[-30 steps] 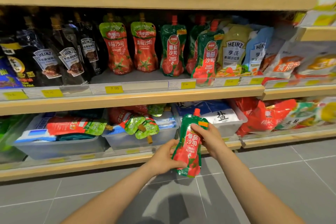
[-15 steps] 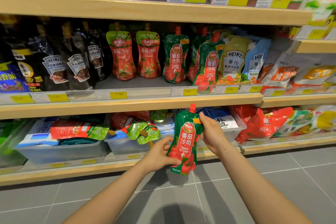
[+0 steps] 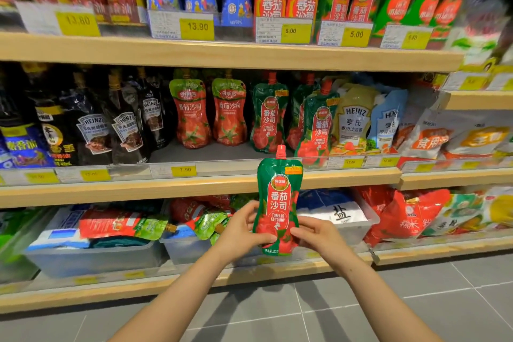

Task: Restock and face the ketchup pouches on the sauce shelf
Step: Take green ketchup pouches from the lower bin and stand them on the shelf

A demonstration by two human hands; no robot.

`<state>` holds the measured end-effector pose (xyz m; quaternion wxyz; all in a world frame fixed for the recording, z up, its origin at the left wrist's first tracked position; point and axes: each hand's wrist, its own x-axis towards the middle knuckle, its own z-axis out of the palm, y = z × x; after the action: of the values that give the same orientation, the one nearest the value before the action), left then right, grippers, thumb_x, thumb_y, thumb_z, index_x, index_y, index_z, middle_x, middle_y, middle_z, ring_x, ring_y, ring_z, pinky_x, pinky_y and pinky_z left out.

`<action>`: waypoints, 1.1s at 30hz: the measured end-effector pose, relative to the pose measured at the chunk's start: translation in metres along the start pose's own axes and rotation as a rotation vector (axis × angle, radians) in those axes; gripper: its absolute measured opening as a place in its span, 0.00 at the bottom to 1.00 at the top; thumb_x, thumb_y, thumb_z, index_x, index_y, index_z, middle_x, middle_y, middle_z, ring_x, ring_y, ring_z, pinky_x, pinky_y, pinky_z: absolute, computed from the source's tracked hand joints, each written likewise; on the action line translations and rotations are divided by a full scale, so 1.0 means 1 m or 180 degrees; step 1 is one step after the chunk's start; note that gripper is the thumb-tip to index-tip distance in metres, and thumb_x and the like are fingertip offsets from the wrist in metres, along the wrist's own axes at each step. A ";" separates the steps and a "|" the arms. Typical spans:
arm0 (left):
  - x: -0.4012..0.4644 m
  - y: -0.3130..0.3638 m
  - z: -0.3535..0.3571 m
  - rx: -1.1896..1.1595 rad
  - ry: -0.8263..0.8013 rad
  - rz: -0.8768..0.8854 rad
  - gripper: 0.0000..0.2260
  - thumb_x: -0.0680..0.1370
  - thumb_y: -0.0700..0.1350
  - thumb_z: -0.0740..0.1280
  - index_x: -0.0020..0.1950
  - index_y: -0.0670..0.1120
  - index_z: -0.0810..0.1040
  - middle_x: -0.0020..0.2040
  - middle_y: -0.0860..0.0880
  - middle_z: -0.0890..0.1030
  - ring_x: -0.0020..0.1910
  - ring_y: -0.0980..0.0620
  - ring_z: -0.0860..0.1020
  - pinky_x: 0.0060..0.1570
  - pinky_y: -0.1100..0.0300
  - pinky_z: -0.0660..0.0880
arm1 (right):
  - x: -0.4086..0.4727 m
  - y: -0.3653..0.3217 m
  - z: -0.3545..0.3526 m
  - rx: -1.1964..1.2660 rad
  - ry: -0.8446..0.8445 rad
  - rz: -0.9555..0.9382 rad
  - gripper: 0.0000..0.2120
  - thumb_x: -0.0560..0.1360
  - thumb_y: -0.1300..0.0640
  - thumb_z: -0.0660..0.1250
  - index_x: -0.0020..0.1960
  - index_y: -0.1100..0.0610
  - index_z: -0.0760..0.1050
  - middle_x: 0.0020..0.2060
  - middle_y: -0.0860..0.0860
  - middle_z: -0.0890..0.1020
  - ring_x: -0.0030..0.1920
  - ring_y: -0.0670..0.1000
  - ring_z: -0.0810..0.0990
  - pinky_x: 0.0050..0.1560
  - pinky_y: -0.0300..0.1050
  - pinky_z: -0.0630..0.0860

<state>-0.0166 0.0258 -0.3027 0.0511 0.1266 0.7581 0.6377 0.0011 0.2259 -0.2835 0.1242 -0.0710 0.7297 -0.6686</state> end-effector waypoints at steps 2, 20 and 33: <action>0.009 0.009 -0.002 0.0094 0.0133 0.0170 0.26 0.64 0.39 0.78 0.55 0.55 0.72 0.54 0.51 0.81 0.53 0.54 0.80 0.53 0.55 0.78 | 0.006 -0.009 -0.004 -0.0022 0.0106 -0.0173 0.14 0.73 0.62 0.67 0.58 0.54 0.77 0.50 0.50 0.84 0.49 0.45 0.83 0.44 0.35 0.78; 0.130 0.097 -0.028 0.0905 0.1250 0.0842 0.26 0.67 0.40 0.76 0.62 0.44 0.70 0.53 0.53 0.78 0.52 0.57 0.77 0.46 0.73 0.72 | 0.080 -0.050 -0.092 -0.2600 0.1435 -0.1295 0.17 0.75 0.56 0.66 0.63 0.52 0.72 0.62 0.50 0.72 0.65 0.49 0.66 0.66 0.43 0.61; 0.149 0.090 -0.042 0.1350 0.0415 -0.0104 0.25 0.71 0.62 0.67 0.62 0.51 0.70 0.57 0.49 0.80 0.51 0.52 0.78 0.50 0.59 0.72 | 0.086 -0.052 -0.087 -0.2935 0.1768 -0.1586 0.13 0.73 0.57 0.68 0.57 0.55 0.76 0.53 0.50 0.77 0.57 0.49 0.70 0.56 0.37 0.62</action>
<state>-0.1587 0.0382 -0.1946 -0.0155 0.0808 0.8789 0.4699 -0.1082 0.2809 -0.2330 -0.2759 -0.1092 0.9114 -0.2851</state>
